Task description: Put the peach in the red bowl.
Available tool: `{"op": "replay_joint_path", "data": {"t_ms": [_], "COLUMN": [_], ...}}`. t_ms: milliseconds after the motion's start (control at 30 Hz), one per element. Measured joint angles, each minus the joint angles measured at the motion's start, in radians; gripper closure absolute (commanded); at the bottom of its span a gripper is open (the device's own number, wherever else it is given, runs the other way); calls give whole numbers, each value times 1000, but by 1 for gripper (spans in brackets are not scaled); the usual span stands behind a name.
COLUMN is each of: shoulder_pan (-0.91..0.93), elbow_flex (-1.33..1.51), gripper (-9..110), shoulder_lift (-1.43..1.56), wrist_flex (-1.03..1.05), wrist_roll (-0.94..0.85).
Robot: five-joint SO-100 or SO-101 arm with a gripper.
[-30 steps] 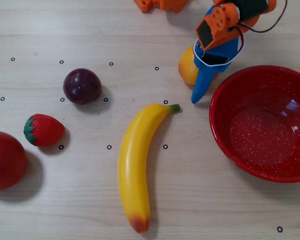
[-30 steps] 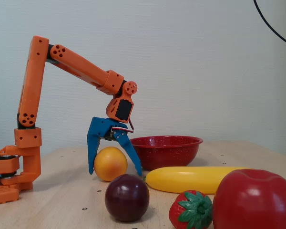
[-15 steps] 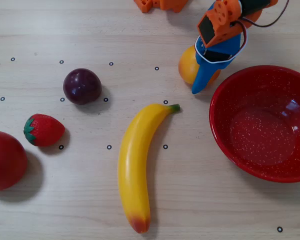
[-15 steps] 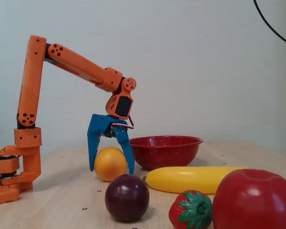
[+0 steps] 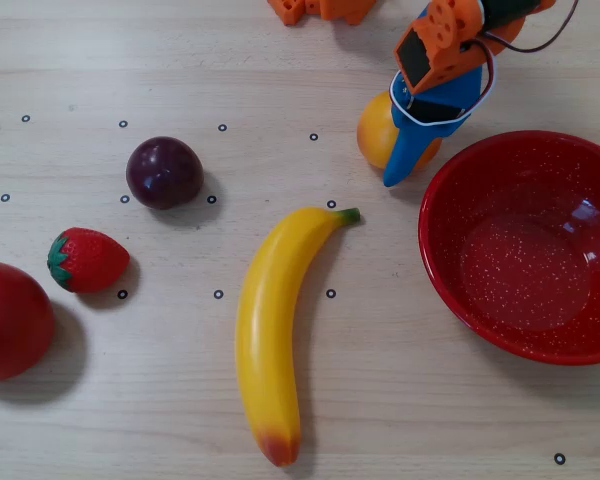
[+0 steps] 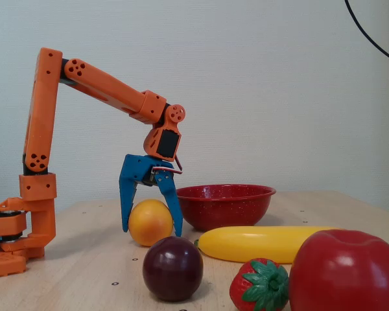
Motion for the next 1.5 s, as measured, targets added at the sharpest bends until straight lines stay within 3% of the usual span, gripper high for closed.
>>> {"op": "replay_joint_path", "data": {"t_ms": [200, 533, 1033, 1200, 1500], "shoulder_pan": [0, -15, -26, 17, 29], "elbow_flex": [-3, -138, -595, -580, -152], "gripper": [101, 101, 101, 101, 101], "shoulder_lift": [3, 121, 227, 239, 238], "wrist_flex": [25, 311, 314, 98, -476], "wrist_roll": [5, -15, 109, 227, 514]}}
